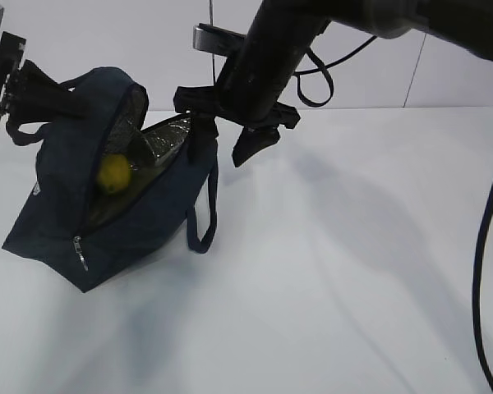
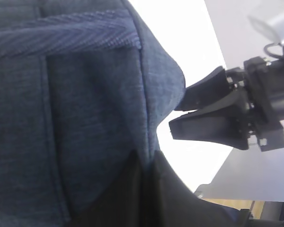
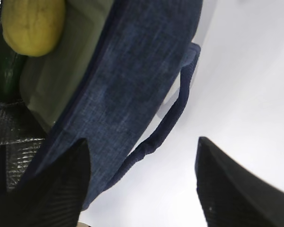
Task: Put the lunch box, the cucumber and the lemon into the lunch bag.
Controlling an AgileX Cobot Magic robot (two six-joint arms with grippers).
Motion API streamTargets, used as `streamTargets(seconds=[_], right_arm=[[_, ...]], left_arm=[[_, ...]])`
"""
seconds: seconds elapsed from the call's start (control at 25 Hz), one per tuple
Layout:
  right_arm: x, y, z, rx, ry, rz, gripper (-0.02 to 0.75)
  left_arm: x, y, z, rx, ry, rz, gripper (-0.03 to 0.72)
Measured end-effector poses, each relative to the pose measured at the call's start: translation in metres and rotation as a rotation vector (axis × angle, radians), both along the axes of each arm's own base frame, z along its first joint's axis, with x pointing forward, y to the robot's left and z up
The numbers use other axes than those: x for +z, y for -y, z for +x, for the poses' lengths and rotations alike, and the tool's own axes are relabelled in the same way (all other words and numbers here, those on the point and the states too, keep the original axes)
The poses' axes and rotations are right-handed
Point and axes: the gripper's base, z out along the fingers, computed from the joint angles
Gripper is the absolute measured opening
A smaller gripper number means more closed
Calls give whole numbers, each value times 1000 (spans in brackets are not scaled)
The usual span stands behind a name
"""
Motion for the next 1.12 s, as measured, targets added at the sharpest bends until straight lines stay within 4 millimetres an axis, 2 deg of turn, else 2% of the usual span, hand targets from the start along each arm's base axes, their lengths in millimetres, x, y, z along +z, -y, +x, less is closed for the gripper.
streamTargets(seconds=[0.24, 0.52, 1.12], right_arm=[[-4, 0, -1, -74, -50, 7, 516], [-31, -10, 3, -109, -156, 58, 515], [-33, -11, 3, -112, -163, 64, 501]], left_arm=[[0, 0, 0, 2, 1, 7, -9], [-1, -1, 0, 3, 2, 10, -9], [-1, -1, 0, 3, 0, 9, -9]])
